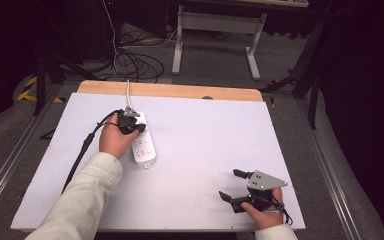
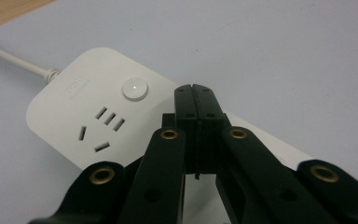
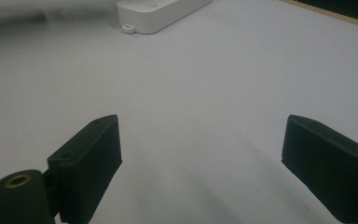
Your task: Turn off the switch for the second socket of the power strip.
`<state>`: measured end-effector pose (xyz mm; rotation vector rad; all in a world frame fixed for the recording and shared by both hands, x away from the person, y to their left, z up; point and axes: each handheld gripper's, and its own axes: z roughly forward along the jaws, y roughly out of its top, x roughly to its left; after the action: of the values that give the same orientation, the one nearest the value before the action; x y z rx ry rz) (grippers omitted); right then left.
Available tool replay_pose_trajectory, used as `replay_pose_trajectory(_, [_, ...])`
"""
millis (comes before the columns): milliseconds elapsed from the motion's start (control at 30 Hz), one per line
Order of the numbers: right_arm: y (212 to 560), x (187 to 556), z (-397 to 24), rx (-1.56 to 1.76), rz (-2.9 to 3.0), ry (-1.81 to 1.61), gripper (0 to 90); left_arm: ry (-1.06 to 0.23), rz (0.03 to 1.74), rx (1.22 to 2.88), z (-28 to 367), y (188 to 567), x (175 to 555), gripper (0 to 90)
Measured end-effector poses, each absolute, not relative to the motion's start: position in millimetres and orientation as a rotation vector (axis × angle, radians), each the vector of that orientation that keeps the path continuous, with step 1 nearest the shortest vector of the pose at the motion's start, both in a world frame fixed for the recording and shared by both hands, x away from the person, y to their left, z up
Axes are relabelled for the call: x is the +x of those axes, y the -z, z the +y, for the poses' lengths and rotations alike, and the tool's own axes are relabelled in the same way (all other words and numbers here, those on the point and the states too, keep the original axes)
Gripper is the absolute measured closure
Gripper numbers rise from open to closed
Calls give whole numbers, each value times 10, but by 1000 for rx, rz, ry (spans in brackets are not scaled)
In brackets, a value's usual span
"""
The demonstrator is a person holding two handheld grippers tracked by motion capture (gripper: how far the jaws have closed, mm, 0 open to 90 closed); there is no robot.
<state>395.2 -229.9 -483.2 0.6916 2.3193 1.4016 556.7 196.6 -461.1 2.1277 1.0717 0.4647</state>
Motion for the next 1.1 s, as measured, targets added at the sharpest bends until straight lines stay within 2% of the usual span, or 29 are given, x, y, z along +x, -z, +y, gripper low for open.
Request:
replay_pose_trajectory(300, [4835, 3952, -2297, 689, 2322, -1397, 122, -499, 1056, 2144, 1940, 4614, 5551, 900])
replay_pose_trajectory(833, [4842, 3916, -2336, 709, 2312, -1395, 122, -468, 1077, 2120, 1953, 4608, 5567, 900])
replay_pose_trajectory(1100, [4849, 3929, -2334, 712, 2314, -1392, 122, -446, 1034, 2092, 1971, 4525, 5522, 900])
